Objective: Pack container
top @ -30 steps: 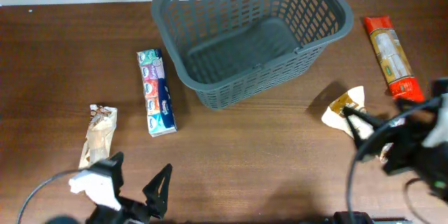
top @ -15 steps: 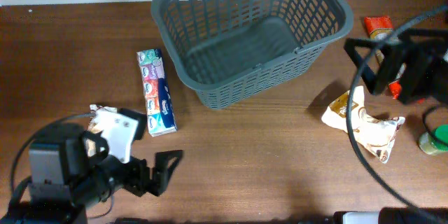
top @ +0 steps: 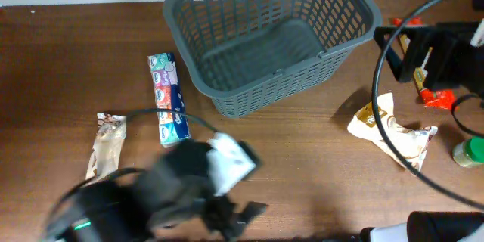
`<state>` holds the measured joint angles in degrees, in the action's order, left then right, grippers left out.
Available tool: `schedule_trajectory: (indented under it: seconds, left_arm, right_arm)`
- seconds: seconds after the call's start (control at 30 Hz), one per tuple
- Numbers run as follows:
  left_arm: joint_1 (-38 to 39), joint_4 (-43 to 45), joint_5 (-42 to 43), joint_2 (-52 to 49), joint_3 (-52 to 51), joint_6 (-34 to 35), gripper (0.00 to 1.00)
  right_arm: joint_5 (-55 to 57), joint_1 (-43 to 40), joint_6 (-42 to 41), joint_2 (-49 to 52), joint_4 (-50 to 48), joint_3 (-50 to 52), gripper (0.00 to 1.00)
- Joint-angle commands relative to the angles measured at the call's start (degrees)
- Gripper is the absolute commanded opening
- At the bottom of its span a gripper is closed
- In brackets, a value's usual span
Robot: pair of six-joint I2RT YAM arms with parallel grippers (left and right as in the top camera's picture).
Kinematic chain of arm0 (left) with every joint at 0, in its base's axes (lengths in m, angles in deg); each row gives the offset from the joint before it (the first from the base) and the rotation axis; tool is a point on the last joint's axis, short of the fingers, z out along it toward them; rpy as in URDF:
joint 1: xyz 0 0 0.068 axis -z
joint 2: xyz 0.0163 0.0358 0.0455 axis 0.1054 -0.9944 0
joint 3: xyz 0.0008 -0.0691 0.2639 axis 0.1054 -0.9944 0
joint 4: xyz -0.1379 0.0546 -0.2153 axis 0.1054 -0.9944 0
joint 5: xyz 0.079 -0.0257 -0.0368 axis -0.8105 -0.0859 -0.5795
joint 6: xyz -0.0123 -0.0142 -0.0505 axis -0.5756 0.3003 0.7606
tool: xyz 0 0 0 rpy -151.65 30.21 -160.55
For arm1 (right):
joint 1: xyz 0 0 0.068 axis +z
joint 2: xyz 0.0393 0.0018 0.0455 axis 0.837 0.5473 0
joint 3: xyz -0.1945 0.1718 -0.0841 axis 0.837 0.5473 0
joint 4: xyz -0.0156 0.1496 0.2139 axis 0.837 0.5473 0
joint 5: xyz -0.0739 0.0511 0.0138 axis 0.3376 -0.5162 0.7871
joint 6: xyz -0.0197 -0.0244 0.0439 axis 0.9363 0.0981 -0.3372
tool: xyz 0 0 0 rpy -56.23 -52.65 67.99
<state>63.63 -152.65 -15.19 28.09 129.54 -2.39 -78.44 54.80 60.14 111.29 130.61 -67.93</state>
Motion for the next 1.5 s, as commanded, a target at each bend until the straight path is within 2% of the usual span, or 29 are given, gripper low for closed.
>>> schedule_trajectory:
  seconds: [0.0,0.07,0.1,0.37,0.5,0.7,1.0,1.27,1.3,1.4,1.43,1.47]
  left_arm:
    - [10.82,-4.68,-26.32,-7.89,3.34,19.17,0.99]
    - [13.81,-7.15,-31.06,-11.47,5.20,24.87,1.00]
    - [14.60,-7.30,-31.82,-13.03,5.62,25.18,1.00]
    - [14.80,-7.08,-30.73,-19.28,5.64,25.16,1.00]
    - [14.80,-7.04,-30.73,-22.45,5.64,25.18,1.00]
    - [14.80,-7.02,-30.64,-25.18,5.64,25.18,0.99]
    - [14.80,-7.06,-28.13,-26.29,5.64,25.18,1.00]
    - [14.80,-6.93,-27.02,-26.40,5.62,25.16,1.00]
    - [14.80,-6.60,-27.10,-26.43,5.62,25.16,0.91]
    - [14.73,-5.49,-27.10,-26.80,5.60,25.33,0.53]
    - [14.73,-4.94,-27.30,-27.08,5.60,25.40,0.36]
    - [14.73,-4.39,-27.56,-27.34,5.60,25.42,0.19]
  right_arm:
    - [4.76,0.46,0.63,1.29,0.35,0.31,0.99]
    - [4.96,0.46,0.66,1.84,0.35,0.31,0.99]
    - [4.96,0.46,0.66,2.12,0.35,0.31,0.99]
    - [4.15,0.46,0.66,3.89,-1.25,0.31,0.99]
    - [3.39,1.75,2.36,7.50,-7.39,0.31,0.99]
    - [3.15,4.63,3.54,15.02,-10.84,0.31,0.99]
    - [7.82,9.94,10.16,26.12,-8.22,0.31,0.99]
    - [13.33,10.25,10.25,34.07,-5.64,0.31,0.99]
    - [13.60,10.27,10.23,34.64,-5.60,0.31,0.99]
    - [14.58,10.29,10.21,35.80,-5.51,0.31,0.99]
    - [14.58,10.27,10.16,35.93,-5.49,0.31,0.92]
    - [14.60,10.27,10.10,36.00,-5.49,0.31,0.72]
